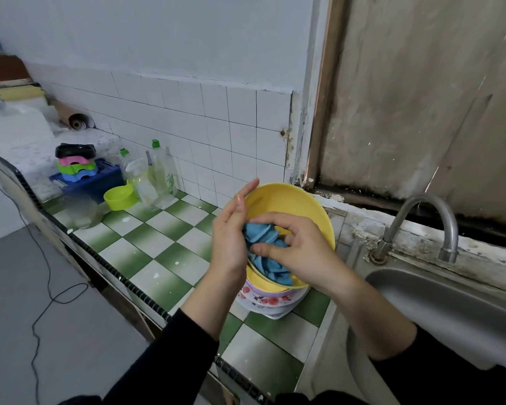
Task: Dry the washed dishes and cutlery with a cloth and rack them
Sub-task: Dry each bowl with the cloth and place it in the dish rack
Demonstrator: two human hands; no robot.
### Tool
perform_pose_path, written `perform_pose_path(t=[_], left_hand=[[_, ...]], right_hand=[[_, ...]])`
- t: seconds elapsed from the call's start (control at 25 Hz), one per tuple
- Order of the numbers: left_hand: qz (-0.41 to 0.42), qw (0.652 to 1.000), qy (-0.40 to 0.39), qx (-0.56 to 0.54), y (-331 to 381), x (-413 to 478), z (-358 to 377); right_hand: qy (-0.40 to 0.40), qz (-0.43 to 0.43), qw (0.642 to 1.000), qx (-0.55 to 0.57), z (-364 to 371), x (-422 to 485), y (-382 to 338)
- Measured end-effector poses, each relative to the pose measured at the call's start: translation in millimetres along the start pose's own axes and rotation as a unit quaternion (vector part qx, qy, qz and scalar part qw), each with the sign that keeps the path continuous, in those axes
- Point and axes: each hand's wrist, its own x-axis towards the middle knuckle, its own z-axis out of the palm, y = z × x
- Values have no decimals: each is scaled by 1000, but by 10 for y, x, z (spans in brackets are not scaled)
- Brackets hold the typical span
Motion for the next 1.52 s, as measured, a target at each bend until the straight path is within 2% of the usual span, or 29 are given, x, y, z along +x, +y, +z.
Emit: perform_pose_path(t=[0.08, 0.2, 0.28, 0.36, 0.4, 0.52, 0.6, 0.64, 0.72, 0.76, 0.8, 0.84, 0.92, 1.0, 1.04, 1.08, 1.12, 1.2, 1.24, 1.28, 1.32, 1.4, 1.44, 1.52], left_hand=[[0, 1000, -10, -10, 17, 20, -38], [-6, 999, -27, -31, 0, -11, 14], [-15, 999, -26, -28, 1, -18, 24], [-2, 1000, -19, -13, 3, -4, -12], [11, 1000, -22, -5, 16, -10, -23], [35, 999, -34, 20, -3, -21, -47], [30, 999, -39, 20, -28, -49, -37], [23, 999, -44, 9, -48, -71, -17], [-5, 998, -53, -42, -69, -121, 70], [-10, 997, -52, -58, -66, -148, 120], [-2, 997, -48, -56, -49, -162, 150], [10, 999, -38, -38, -34, -157, 145], [26, 1000, -18, -1, 5, -117, 74], [16, 1000, -1, 21, 43, -63, -24], [5, 1000, 5, 19, 49, -42, -59], [-4, 1000, 7, 11, 58, -20, -76], [-9, 1000, 10, 4, 72, -9, -72], [-19, 1000, 11, -2, 92, -10, -31], [-20, 1000, 6, -3, 93, -24, -2], [-17, 1000, 0, -6, 84, -44, 16], [-11, 1000, -1, -10, 60, -58, 11], [-12, 1000, 12, -26, 33, -83, -26], [-15, 999, 15, -32, 36, -90, -48], [-18, 999, 15, -41, 42, -106, -71]], right_hand=[[-43, -15, 999, 11, -88, -8, -86], [32, -39, 998, 45, -93, -12, -182], [37, -6, 997, 66, -68, -36, -202], [-15, 56, 989, 138, -63, -70, -205], [-32, 61, 986, 149, -73, -96, -194], [-81, 10, 996, 45, -157, -161, -145], [-110, 24, 993, -22, -230, -166, -116], [-78, 25, 995, -59, -236, -151, -81], [59, 8, 993, -99, -147, -124, -15], [121, -7, 990, -66, -65, -118, -16], [139, -19, 990, -3, 2, -119, -17], [115, -21, 991, 58, 41, -135, -24], [-24, -15, 995, 98, -28, -180, -85], [-185, 13, 983, 11, -216, -184, -162], [-225, 26, 972, -68, -295, -157, -158], [-225, 29, 962, -151, -351, -122, -150], [-177, 30, 960, -216, -366, -76, -127], [18, 9, 965, -262, -242, 1, -103], [122, -6, 965, -231, -129, 24, -95], [178, -9, 973, -150, -29, 41, -78], [173, 5, 984, -37, 54, 59, -66], [66, 38, 990, 116, 169, 41, -89], [32, 37, 991, 126, 196, 26, -102], [59, 10, 991, 117, 226, 22, -120]])
